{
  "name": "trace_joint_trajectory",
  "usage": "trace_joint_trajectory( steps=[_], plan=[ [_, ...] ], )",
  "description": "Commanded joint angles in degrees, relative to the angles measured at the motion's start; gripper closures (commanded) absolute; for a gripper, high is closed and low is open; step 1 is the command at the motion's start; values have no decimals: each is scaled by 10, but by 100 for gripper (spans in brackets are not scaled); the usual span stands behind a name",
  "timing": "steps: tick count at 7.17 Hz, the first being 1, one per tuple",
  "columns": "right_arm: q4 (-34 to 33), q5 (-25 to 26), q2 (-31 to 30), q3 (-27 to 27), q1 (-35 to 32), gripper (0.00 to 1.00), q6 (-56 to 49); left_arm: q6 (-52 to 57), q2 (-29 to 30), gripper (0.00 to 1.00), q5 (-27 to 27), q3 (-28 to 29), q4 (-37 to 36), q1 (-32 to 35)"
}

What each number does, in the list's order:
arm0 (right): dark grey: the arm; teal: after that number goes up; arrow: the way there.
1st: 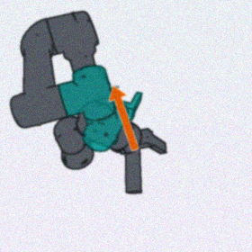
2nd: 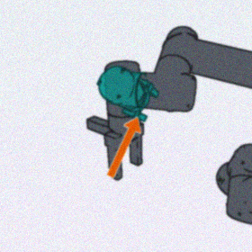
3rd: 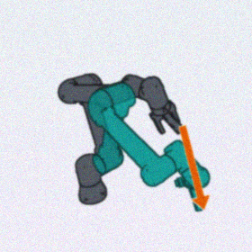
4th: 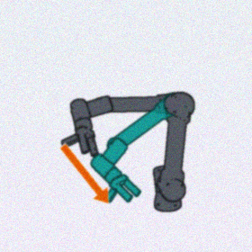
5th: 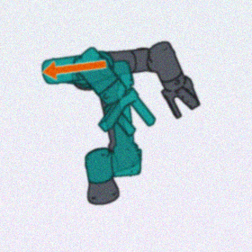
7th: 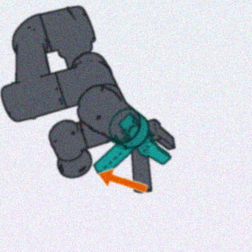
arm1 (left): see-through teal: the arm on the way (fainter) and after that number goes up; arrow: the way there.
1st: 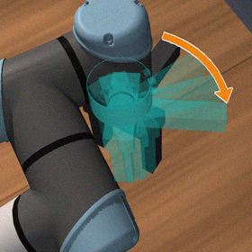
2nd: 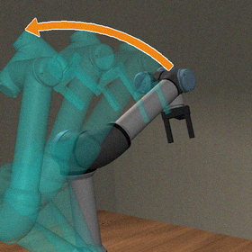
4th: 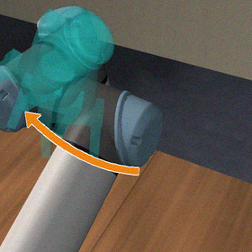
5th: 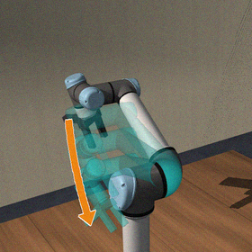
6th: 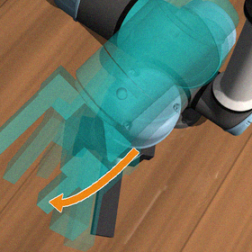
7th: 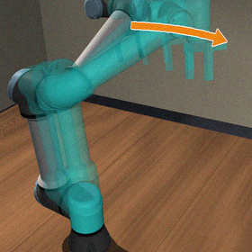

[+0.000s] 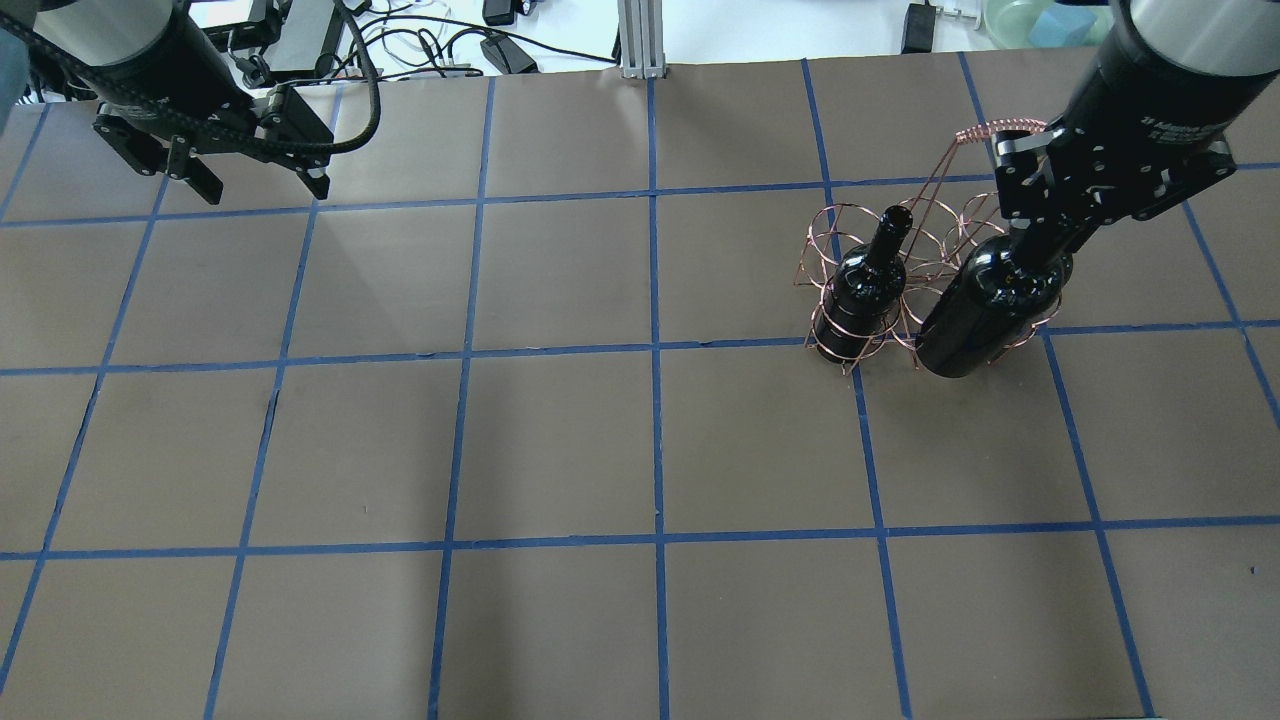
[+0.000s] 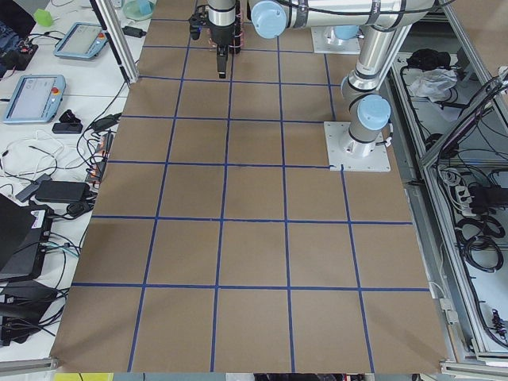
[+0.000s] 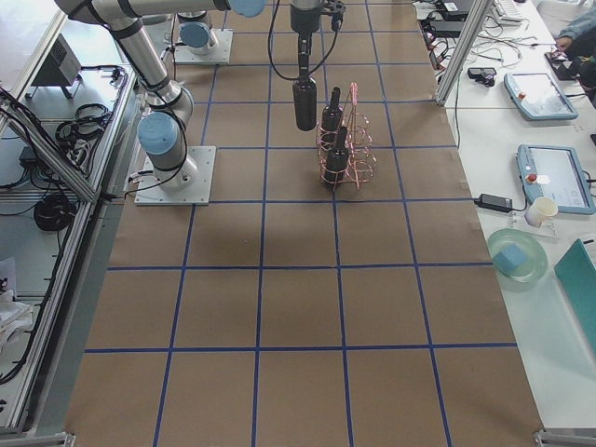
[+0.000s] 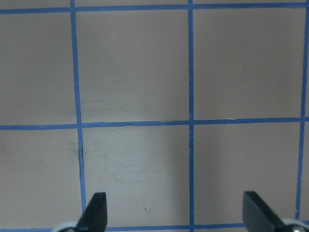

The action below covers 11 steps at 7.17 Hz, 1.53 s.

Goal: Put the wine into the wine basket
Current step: 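Lower the held bottle into the empty middle slot of the rack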

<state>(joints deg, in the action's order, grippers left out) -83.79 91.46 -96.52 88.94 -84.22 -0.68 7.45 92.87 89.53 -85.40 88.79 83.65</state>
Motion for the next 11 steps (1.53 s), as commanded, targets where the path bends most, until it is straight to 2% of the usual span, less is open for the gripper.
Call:
trace_joint_trajectory(
  steps=[1, 3, 9, 11],
  plan=[
    [5, 0, 50, -56, 6, 99, -10, -2, -8, 0, 5, -4, 3, 15],
    [2, 4, 63, -58, 6, 99, -75, -2, -20, 0, 6, -5, 8, 13],
    [-22, 1, 100, -67, 7, 99, -93, 1, -20, 0, 5, -8, 10, 7],
    [-33, 2, 112, -67, 11, 99, -93, 1, -19, 0, 1, -27, 3, 8]
  ],
)
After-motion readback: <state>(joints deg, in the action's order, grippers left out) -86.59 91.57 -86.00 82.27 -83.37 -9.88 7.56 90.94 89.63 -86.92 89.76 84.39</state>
